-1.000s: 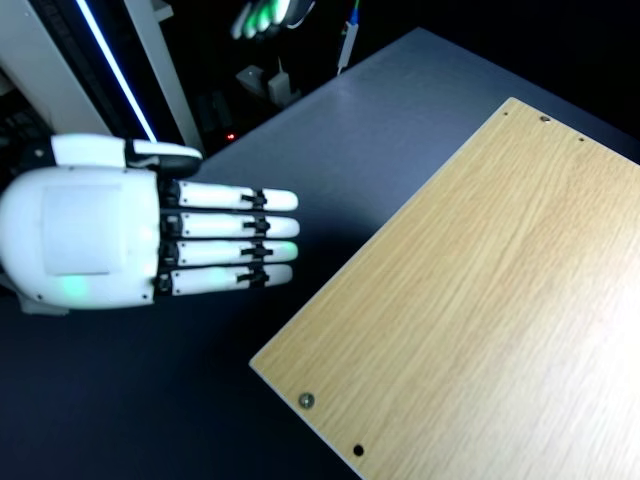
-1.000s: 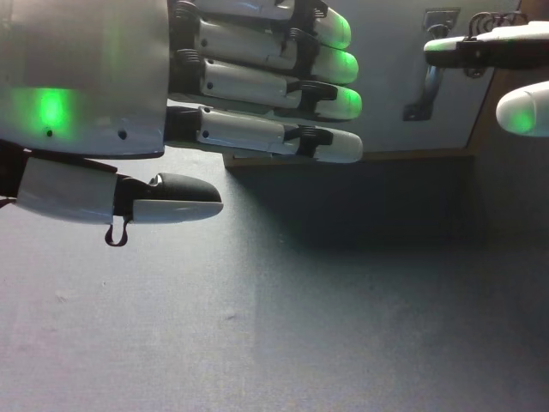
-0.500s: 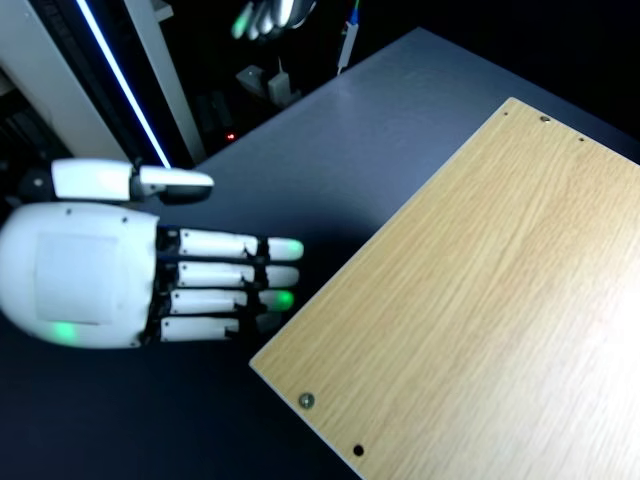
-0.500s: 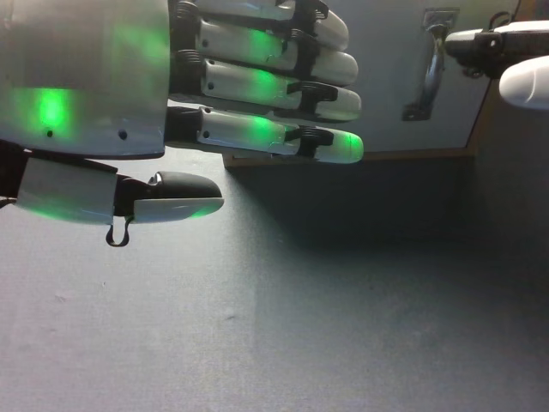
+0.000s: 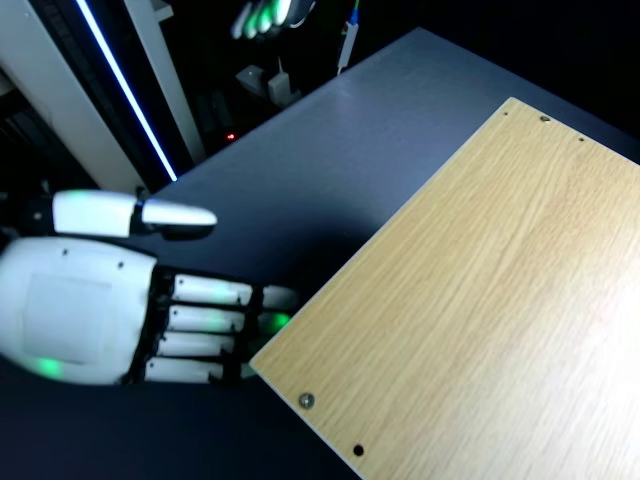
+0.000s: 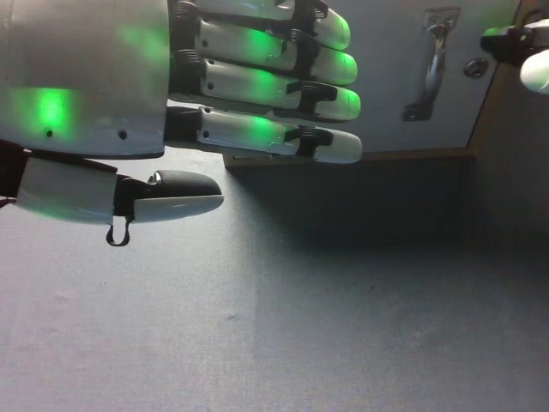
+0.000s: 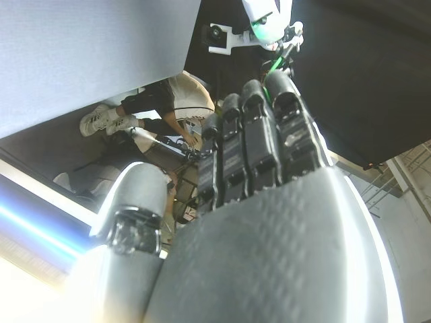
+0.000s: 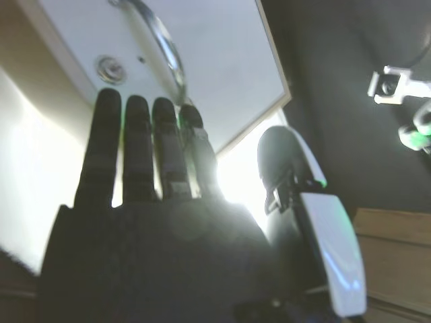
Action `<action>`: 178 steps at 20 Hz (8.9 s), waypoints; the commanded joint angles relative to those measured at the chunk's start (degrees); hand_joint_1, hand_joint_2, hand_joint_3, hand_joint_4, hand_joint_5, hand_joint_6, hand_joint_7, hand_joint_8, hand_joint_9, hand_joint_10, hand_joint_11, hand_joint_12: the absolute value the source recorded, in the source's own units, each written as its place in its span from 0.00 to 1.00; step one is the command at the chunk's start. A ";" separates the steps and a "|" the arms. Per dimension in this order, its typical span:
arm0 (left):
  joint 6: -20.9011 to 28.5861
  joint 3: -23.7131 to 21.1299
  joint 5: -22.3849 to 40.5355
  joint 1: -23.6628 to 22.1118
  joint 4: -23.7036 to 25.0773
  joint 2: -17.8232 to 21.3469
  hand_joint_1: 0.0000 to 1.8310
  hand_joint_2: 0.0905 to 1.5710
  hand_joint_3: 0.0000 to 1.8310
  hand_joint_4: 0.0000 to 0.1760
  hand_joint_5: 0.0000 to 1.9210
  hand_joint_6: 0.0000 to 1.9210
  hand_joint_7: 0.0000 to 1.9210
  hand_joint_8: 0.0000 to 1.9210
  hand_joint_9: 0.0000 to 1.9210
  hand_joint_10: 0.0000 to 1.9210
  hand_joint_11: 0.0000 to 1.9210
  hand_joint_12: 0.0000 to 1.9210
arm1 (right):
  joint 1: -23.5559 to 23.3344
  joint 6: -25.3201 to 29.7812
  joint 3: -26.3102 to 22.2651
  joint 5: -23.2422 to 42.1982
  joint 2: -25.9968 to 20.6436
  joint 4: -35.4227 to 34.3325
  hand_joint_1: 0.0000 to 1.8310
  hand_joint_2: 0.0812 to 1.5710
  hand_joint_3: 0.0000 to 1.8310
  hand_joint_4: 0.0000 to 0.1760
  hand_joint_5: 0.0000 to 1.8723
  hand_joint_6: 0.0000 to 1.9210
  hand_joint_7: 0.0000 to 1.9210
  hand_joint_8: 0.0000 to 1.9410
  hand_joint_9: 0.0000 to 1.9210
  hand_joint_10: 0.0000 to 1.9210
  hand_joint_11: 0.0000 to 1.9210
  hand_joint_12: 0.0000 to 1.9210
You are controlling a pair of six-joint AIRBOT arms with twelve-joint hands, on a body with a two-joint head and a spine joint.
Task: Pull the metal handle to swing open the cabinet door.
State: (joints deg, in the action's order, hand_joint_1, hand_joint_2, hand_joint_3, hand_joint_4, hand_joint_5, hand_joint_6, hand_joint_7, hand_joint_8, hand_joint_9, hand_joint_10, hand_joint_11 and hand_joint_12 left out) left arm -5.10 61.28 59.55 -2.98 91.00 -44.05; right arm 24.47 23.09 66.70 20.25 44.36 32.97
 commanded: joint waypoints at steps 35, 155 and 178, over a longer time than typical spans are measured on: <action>-10.00 0.36 -0.69 0.06 -6.55 -0.18 0.00 1.00 0.15 0.00 0.12 0.00 0.13 0.00 0.12 0.00 0.00 0.30 | -4.67 2.13 -3.79 -10.62 2.81 -13.57 0.00 1.00 0.01 0.00 0.05 0.00 0.08 0.00 0.08 0.00 0.00 0.27; -41.12 9.67 -0.26 40.51 -52.49 -1.61 0.00 1.00 0.05 0.00 0.04 0.00 0.05 0.00 0.04 0.00 0.00 0.12 | 8.01 -6.73 -13.45 -3.47 -10.51 1.94 0.00 1.00 0.04 0.00 0.03 0.00 0.02 0.00 0.02 0.00 0.00 0.09; -40.52 8.69 -1.09 40.41 -52.49 -1.70 0.00 1.00 0.06 0.00 0.04 0.00 0.04 0.00 0.04 0.00 0.00 0.13 | -1.65 -1.96 -3.37 -13.43 -0.71 -1.36 0.00 0.99 0.04 0.00 0.01 0.00 0.02 0.00 0.02 0.00 0.00 0.09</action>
State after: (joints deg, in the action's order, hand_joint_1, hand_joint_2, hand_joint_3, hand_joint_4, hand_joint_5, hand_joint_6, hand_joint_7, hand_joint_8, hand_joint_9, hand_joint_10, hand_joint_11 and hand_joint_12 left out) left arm -45.45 69.91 53.49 38.02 41.98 -45.95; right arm 23.70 20.71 63.11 2.72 43.94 32.14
